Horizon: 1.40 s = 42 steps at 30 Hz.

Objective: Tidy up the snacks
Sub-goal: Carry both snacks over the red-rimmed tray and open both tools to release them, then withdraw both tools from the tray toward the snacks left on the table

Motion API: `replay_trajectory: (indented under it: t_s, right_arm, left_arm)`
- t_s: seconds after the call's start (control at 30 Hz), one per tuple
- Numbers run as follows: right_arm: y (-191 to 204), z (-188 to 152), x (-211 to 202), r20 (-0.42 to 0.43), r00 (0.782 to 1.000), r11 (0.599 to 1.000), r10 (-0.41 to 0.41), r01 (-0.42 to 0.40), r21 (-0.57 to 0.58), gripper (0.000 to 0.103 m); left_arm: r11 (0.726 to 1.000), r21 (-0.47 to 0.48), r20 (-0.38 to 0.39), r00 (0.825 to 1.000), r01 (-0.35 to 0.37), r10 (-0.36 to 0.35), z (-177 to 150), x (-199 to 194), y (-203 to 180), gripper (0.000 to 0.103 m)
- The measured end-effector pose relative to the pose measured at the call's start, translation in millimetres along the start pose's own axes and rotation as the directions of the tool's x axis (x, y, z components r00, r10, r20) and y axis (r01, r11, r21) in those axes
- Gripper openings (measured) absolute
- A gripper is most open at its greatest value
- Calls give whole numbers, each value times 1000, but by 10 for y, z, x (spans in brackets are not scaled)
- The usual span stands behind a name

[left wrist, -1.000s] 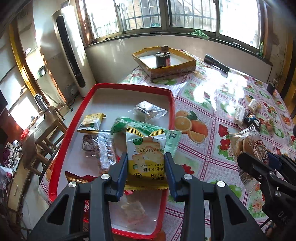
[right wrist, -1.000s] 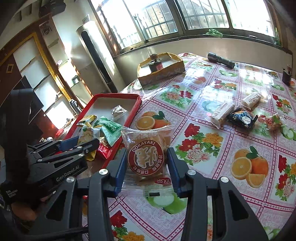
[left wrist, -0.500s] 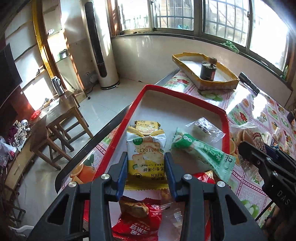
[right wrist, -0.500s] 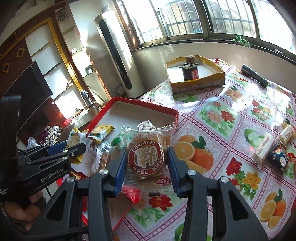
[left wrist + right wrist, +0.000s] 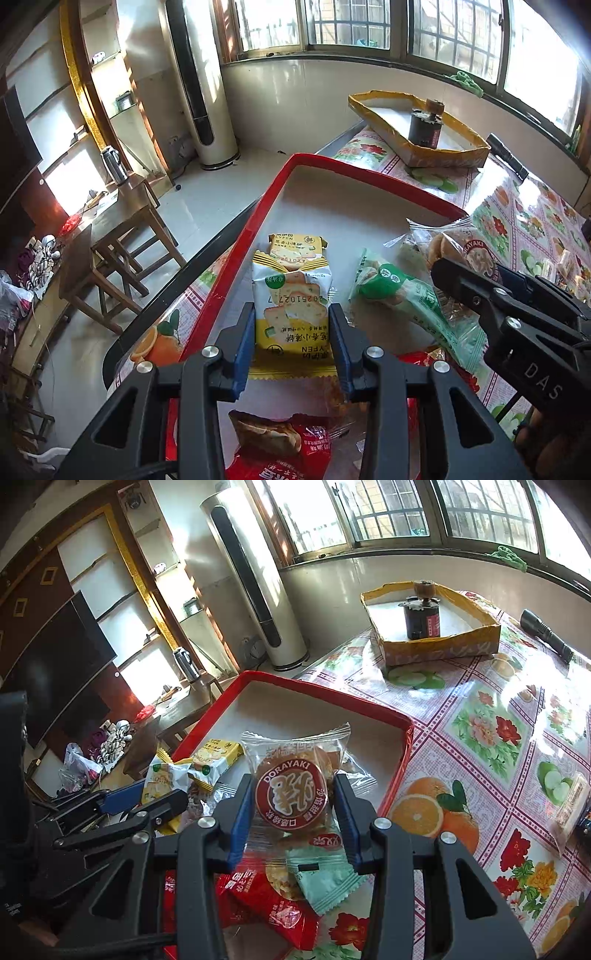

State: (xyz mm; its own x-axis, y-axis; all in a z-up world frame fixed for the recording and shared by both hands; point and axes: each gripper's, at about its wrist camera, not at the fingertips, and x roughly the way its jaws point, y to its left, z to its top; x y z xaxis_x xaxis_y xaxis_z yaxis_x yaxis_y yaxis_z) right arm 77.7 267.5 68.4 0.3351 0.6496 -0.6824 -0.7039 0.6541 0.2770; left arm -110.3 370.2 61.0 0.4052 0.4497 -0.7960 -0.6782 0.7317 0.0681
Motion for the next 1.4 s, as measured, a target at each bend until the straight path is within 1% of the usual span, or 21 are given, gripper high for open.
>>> replay_trajectory:
  t_s: [0.17,0.3,0.37,0.5,0.57,0.67,0.73,0.8,0.87,1.0,1.13,1.27,1.4]
  right_arm:
    - [-6,46,182,-22,1000,1000,5,-5,1,44]
    - [-4,58,310,-42,999,1000,-3,2,-3,45]
    - [-8,54,348,-48,999,1000,-5,4,-4,45]
    - [-12,52,382,-51,999,1000,-5,5,-3,45]
    - [-21,56,386,-49,999,1000,-6,6,-2,46]
    - [-21,59,385,-46,999,1000,-8,8,0,46]
    - [-31,59,359,-41,999,1000,-7,7,1,50]
    - [-41,58,287,-25,1000,1000,-2,2,2,61]
    - [-39,59,189,-5,1000,1000,0,0,1,65]
    - [-78,15,-61,35,999,1000,-4,3,4,65]
    - [-216,-123,-370,72,997,999,-40,38,27,66]
    - [-521,-351,-683,87,992,992,-93,86,88,68]
    - [-878,-611,-983,85,984,976,-156,140,169,70]
  left_arm:
    - [1000,9,-22,1000,-7,7,-19,98,-24,38]
    - [1000,13,-22,1000,-14,14,-34,123,-11,38]
    - [1000,16,-18,1000,-22,22,-40,134,-5,41]
    - [999,20,-14,999,-32,32,-62,134,-2,42]
    - [999,14,-17,999,-32,33,-56,126,13,46]
    - [999,5,-12,999,-34,34,-43,83,42,49]
    - [999,2,-2,999,-35,35,-32,30,61,50]
    - [999,-6,12,999,-37,37,-21,-36,77,53]
    - [999,-7,26,999,-33,33,-2,-105,58,53]
    - [1000,7,52,999,-11,11,26,-240,-59,56]
    - [999,42,62,998,30,-32,21,-332,-312,59]
    - [992,98,60,995,75,-81,-11,-397,-636,62]
    - [981,154,53,991,115,-124,-63,-462,-972,65]
